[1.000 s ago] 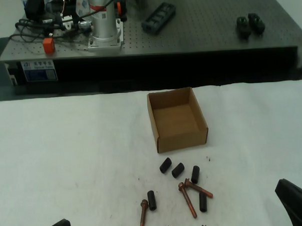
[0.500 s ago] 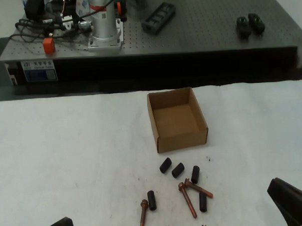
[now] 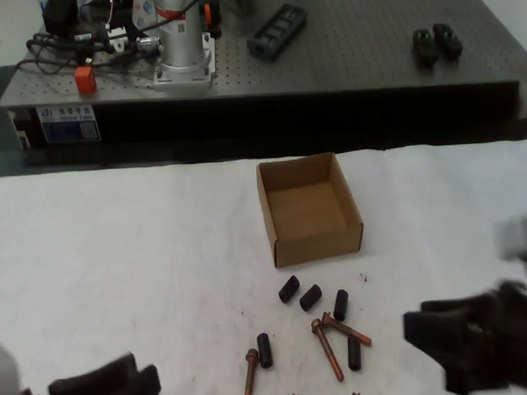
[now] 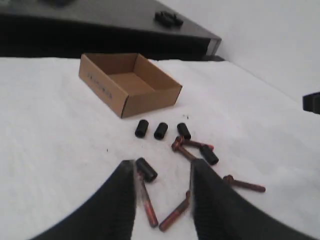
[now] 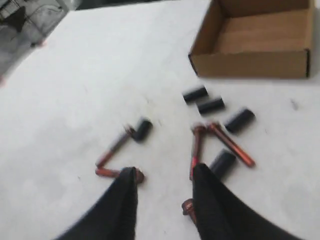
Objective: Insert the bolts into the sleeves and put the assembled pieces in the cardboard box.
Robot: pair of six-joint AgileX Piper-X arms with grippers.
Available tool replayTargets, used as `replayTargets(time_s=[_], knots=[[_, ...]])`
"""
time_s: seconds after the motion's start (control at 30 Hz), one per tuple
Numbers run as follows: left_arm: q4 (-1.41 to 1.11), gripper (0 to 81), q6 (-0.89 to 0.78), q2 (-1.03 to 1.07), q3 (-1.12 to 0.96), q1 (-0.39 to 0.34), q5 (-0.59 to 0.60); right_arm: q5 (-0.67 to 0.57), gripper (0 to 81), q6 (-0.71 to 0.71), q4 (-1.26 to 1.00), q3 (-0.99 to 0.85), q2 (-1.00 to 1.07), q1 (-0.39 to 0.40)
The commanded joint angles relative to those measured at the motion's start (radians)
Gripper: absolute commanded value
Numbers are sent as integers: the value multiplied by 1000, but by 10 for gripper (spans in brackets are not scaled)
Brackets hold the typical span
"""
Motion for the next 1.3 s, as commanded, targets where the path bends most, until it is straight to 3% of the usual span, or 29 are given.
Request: replayTargets(time_s=[0.0, 0.17, 0.33, 0.6, 0.93, 1.03, 1.13, 1.27], knots=[[-28, 256, 13, 149, -53, 3, 29, -18, 284, -342, 336, -312, 449, 7], [-28, 258, 13, 339, -145, 3, 70, 148, 284, -572, 576, -538, 761, 74], [-28, 258, 13, 520, -233, 3, 124, 230, 284, -659, 625, -622, 927, 130], [-21, 258, 13, 653, -299, 3, 133, 234, 284, -669, 592, -626, 1049, 204], [-19, 258, 19, 666, -299, 3, 133, 339, 279, -652, 540, -626, 1155, 262], [-19, 258, 19, 666, -299, 3, 133, 332, 202, -648, 519, -626, 1163, 262], [-19, 258, 22, 666, -301, 3, 133, 314, 8, -648, 501, -624, 1163, 262], [31, 258, 48, 739, -356, 3, 126, 318, 3, -586, 481, -624, 1155, 252]])
